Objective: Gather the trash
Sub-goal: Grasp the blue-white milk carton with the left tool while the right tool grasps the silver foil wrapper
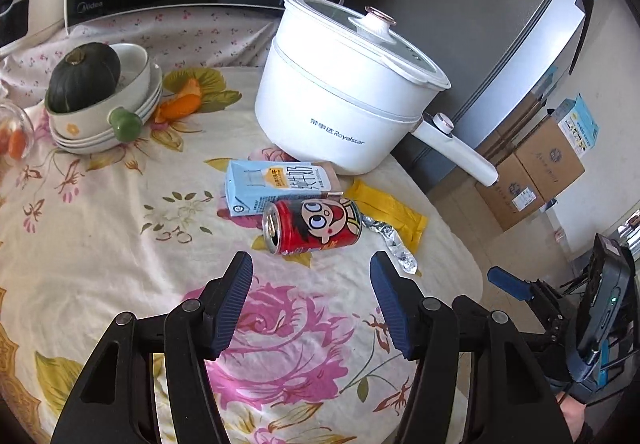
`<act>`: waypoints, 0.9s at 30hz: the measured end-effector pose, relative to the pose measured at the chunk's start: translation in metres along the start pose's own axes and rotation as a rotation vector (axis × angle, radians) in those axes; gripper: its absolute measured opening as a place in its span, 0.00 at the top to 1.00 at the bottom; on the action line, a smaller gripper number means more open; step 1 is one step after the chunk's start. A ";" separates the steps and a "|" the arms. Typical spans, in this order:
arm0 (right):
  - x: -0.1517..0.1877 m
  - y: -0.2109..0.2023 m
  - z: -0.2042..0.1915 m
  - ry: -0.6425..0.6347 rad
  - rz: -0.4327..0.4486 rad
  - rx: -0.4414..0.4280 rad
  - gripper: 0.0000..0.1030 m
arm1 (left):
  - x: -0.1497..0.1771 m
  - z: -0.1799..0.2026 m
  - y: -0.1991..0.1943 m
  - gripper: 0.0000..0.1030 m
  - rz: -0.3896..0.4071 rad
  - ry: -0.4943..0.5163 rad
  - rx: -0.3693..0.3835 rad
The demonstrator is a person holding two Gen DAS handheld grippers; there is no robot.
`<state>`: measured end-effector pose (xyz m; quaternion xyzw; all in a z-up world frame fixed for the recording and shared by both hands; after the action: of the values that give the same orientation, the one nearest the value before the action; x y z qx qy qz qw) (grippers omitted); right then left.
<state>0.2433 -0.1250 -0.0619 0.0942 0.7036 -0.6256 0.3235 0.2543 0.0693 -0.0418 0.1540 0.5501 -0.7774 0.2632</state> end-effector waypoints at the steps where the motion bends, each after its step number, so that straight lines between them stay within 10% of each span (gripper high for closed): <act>1: -0.004 0.009 0.003 -0.026 -0.006 0.020 0.22 | -0.006 0.001 0.007 0.38 -0.013 -0.006 0.012; 7: -0.014 0.053 0.014 -0.103 -0.049 0.072 0.23 | -0.041 -0.018 0.048 0.37 -0.051 -0.058 -0.027; 13: -0.027 0.077 0.021 -0.153 -0.050 0.092 0.25 | -0.060 -0.029 0.090 0.37 -0.089 0.094 -0.145; 27: -0.036 0.119 0.019 -0.274 -0.086 0.061 0.58 | -0.046 -0.016 0.128 0.25 -0.187 0.521 -0.019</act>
<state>0.3410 -0.1096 -0.1389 -0.0126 0.6367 -0.6671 0.3864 0.3653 0.0629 -0.1225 0.2947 0.6183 -0.7274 0.0413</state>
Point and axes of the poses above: each gripper's, at about its wrist camera, not at the fingertips, and y roughly the way its jaws point, z to its right, x to its underside, the point moved 9 cm from there along y, roughly the way its jaws point, and after that the axes turned 1 degree about y, right-handed, at the moved point
